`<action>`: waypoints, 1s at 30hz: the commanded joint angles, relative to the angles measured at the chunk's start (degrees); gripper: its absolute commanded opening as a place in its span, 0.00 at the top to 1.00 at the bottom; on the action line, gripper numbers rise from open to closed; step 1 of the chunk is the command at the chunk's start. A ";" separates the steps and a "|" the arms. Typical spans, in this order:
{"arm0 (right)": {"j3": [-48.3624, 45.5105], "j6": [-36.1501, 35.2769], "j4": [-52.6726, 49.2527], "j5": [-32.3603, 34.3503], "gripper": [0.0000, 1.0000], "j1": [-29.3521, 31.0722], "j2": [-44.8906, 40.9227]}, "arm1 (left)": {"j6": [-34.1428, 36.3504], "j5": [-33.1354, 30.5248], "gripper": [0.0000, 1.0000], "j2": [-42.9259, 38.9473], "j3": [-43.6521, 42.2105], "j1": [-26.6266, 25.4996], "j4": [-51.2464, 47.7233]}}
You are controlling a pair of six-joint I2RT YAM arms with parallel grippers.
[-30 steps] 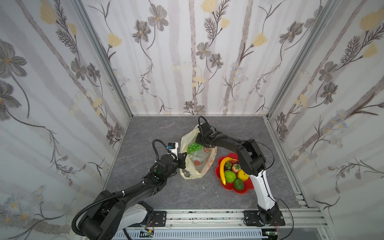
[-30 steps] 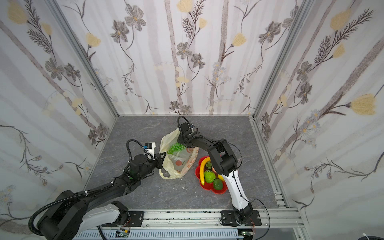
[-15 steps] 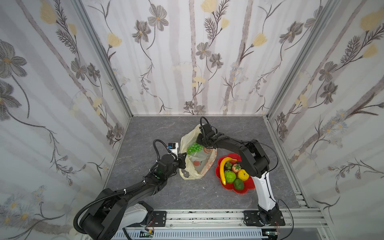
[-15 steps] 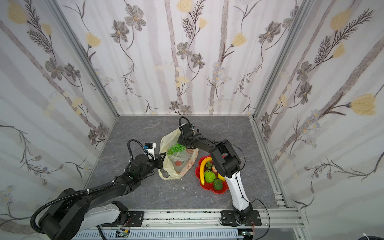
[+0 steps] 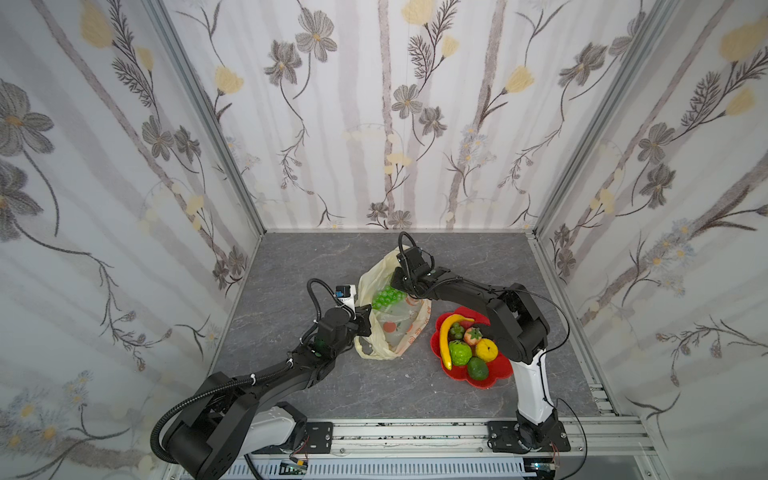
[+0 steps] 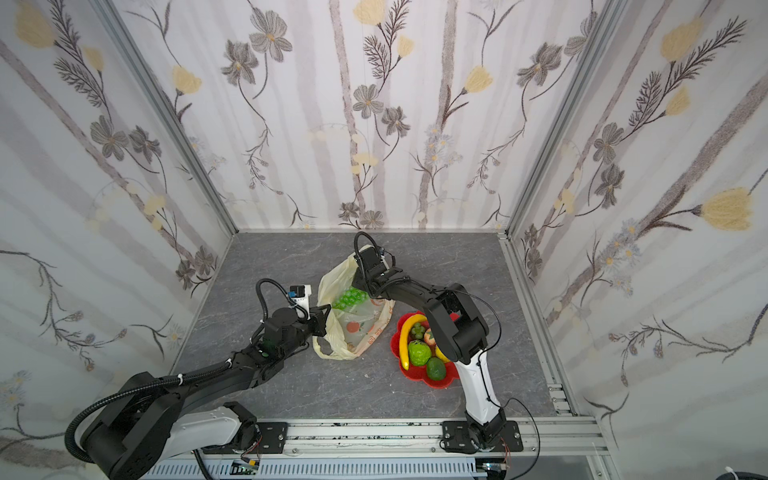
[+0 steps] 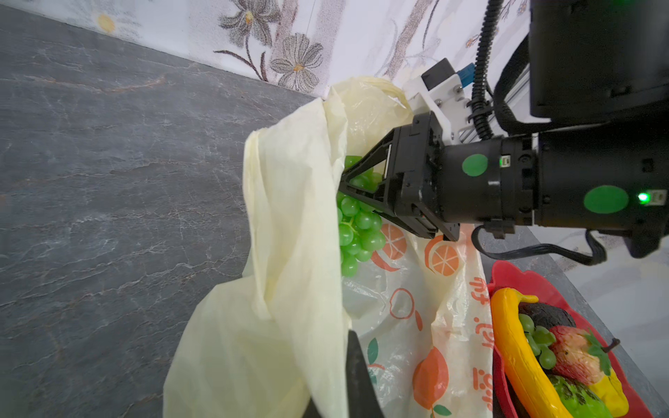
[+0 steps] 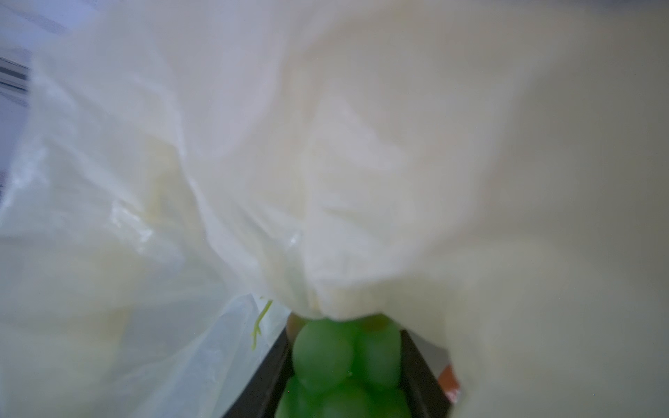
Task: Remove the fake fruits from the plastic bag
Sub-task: 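Lower the right gripper into the bag and grasp the green grapes, then lift the grapes out of the bag and carry them over the plate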
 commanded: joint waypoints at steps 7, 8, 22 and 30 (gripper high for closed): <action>-0.37 -2.05 -2.39 6.33 0.54 0.00 -1.38 | -1.01 -5.36 1.00 0.22 1.29 0.44 -2.38; -0.18 -2.38 -3.10 7.08 0.54 -0.02 -1.34 | -1.06 -5.36 1.00 0.22 1.37 0.55 -2.48; -1.37 -3.91 -1.93 6.30 0.62 0.57 -3.10 | -1.13 -4.74 1.00 1.06 1.91 0.71 -3.02; -4.66 -4.66 -0.83 4.87 0.65 1.79 -8.54 | -1.60 -5.18 1.00 2.40 2.83 0.89 -4.20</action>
